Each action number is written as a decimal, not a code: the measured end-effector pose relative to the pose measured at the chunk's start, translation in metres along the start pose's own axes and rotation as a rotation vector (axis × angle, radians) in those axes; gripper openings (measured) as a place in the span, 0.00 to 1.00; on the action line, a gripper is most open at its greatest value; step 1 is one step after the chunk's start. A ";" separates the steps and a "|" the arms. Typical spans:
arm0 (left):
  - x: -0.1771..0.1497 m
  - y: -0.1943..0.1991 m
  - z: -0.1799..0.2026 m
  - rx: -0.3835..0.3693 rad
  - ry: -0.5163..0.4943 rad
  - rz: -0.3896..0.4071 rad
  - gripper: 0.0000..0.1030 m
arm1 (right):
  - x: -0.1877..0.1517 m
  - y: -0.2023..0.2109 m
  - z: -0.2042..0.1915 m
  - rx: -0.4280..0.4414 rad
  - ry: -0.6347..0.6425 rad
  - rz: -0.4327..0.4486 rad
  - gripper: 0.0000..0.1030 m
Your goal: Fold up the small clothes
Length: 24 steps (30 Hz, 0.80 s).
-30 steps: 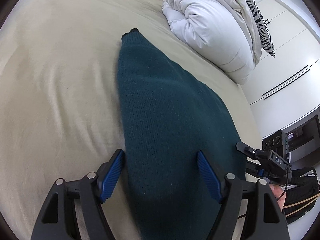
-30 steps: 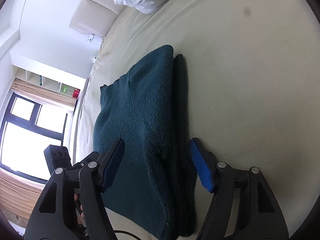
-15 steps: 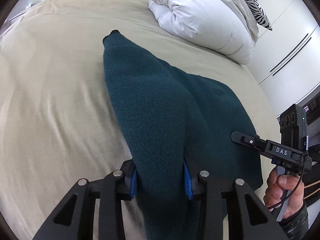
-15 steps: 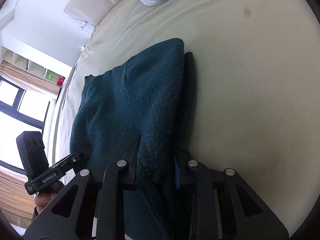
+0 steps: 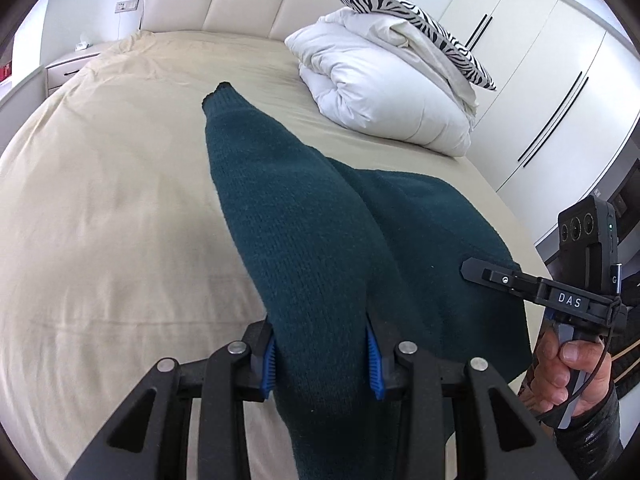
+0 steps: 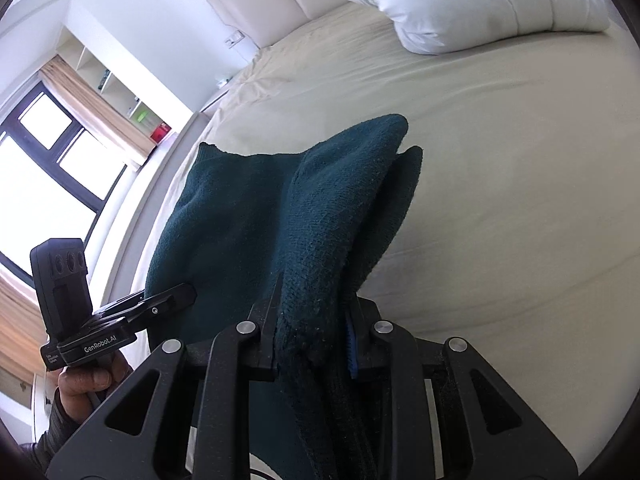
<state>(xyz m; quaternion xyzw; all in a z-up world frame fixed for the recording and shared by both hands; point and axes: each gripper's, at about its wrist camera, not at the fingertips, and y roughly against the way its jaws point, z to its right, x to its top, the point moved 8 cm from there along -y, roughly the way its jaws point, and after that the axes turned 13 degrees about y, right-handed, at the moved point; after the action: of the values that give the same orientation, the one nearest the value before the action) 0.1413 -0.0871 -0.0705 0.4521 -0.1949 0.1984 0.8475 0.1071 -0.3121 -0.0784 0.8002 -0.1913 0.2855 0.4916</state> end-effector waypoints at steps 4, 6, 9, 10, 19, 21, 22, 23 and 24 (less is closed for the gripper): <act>-0.018 0.045 -0.021 -0.002 0.021 0.040 0.37 | -0.015 0.017 -0.057 0.034 0.058 0.012 0.20; -0.028 0.063 -0.033 0.001 0.032 0.052 0.37 | -0.017 0.011 -0.095 0.051 0.085 0.013 0.20; -0.038 0.084 -0.049 0.008 0.059 0.070 0.37 | -0.029 0.012 -0.134 0.077 0.120 0.010 0.20; -0.041 0.091 -0.054 0.011 0.066 0.076 0.37 | -0.032 0.009 -0.146 0.087 0.127 0.008 0.20; -0.084 0.096 -0.110 0.045 0.127 0.045 0.37 | -0.090 -0.017 -0.225 0.153 0.146 -0.022 0.20; -0.098 0.087 -0.126 0.045 0.139 0.020 0.37 | -0.108 -0.025 -0.221 0.165 0.116 -0.041 0.20; -0.104 0.081 -0.132 0.047 0.145 0.005 0.38 | -0.110 -0.035 -0.218 0.172 0.102 -0.051 0.20; -0.110 0.074 -0.139 0.051 0.154 -0.013 0.38 | -0.117 -0.041 -0.215 0.176 0.094 -0.061 0.20; -0.116 0.067 -0.145 0.057 0.163 -0.030 0.38 | -0.124 -0.049 -0.211 0.179 0.083 -0.073 0.20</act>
<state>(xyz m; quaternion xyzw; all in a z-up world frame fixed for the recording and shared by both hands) 0.0307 0.0512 -0.1586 0.4612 -0.1131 0.2273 0.8502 -0.0155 -0.0982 -0.1165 0.8347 -0.1155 0.3163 0.4358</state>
